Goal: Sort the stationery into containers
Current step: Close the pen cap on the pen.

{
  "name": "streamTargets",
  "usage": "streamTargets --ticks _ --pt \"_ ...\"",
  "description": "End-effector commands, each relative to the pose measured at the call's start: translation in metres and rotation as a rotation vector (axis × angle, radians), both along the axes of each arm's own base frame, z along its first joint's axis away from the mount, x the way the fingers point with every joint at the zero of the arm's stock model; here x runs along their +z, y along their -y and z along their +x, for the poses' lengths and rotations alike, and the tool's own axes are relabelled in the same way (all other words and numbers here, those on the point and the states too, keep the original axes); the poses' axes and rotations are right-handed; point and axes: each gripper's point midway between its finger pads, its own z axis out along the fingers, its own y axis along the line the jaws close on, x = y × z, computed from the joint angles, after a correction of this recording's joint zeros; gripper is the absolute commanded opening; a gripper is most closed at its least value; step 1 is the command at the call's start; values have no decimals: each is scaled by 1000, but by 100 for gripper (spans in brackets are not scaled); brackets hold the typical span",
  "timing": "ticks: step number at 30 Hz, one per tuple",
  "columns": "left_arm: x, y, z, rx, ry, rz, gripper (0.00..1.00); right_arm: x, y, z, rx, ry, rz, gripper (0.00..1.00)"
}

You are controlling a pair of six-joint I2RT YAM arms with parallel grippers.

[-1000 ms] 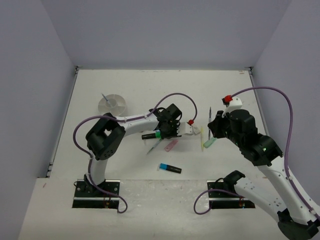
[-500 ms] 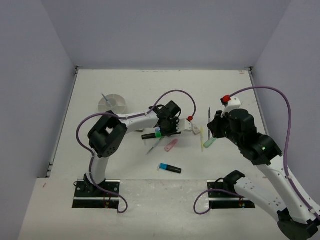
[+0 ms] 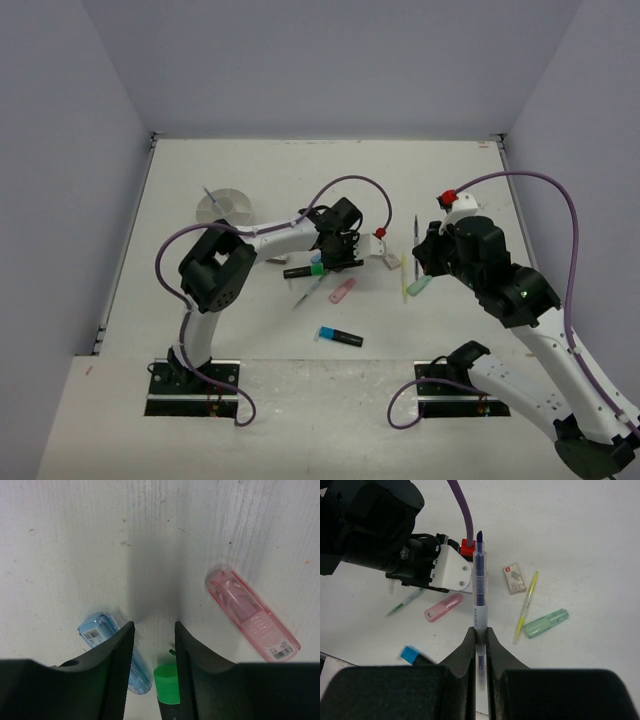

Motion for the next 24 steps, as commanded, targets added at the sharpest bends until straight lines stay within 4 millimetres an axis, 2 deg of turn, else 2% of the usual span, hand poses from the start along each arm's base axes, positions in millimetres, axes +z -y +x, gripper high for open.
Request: streamTargets --ticks 1,9,17,24 --pt "21 11 2 13 -23 -53 42 8 -2 2 13 24 6 0" --pt "29 12 9 79 -53 -98 50 7 -2 3 12 19 4 0" --pt "19 7 19 114 -83 -99 51 8 -1 2 11 24 5 0" --pt "6 10 18 119 -121 -86 50 8 -2 1 15 21 7 0"
